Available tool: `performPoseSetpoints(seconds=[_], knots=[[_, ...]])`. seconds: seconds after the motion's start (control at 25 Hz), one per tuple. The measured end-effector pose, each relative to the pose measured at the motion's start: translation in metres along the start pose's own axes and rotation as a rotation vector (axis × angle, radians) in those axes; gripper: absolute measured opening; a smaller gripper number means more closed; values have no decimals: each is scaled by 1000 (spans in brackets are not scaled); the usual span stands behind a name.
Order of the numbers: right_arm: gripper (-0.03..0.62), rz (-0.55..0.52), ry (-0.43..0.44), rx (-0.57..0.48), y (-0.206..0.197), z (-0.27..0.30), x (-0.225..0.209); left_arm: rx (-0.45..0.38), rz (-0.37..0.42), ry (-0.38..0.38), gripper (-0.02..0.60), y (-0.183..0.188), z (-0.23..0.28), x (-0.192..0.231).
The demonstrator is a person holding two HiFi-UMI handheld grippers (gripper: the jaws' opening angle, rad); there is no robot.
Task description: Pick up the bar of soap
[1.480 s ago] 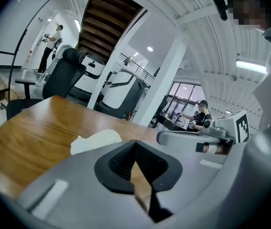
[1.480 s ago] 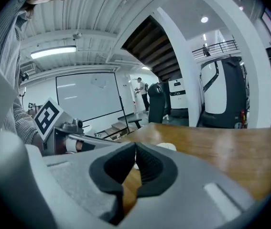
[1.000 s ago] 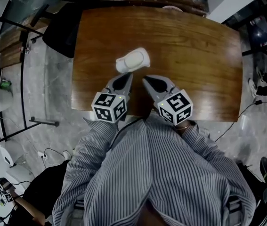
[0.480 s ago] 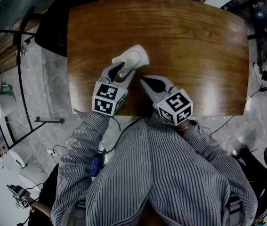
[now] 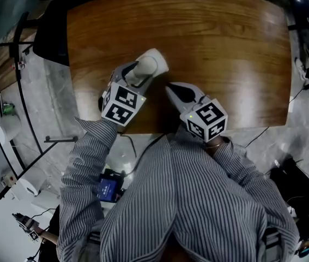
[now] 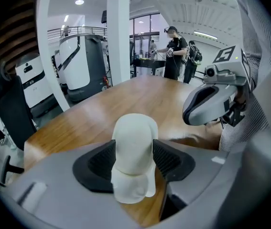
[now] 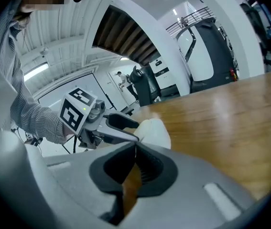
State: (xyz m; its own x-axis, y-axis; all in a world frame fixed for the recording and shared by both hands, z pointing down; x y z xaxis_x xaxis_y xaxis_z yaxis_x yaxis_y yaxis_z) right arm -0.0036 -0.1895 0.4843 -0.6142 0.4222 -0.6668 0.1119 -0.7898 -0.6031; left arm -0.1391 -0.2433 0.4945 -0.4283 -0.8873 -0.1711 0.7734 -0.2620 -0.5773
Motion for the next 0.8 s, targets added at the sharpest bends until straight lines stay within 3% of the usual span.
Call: performPoseSetpoints(seconds=[0.2,0.52,0.8], knots=[[3,38,-12,-4,0,2,-7,36,50,-66,252,1,10,6],[3,71,4,3,-1,2,-7,61,65,-150,265,2,14,11],[3,71,7,11,-2,1,-6,70,60,-149,262,2,14,11]])
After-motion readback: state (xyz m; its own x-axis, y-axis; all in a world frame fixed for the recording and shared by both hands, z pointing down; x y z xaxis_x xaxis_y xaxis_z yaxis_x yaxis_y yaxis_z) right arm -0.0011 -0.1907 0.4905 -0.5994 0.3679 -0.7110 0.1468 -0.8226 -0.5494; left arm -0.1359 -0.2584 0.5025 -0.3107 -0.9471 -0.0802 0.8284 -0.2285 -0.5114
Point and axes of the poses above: the fingertips, and each gripper's own axes: z forward along the fingers, x to its left, y out of its top, the point moved 6 cm from there along -z, backward along the fingers, and after that the axes turned 14 degrees about z, right-handed, at the moved point
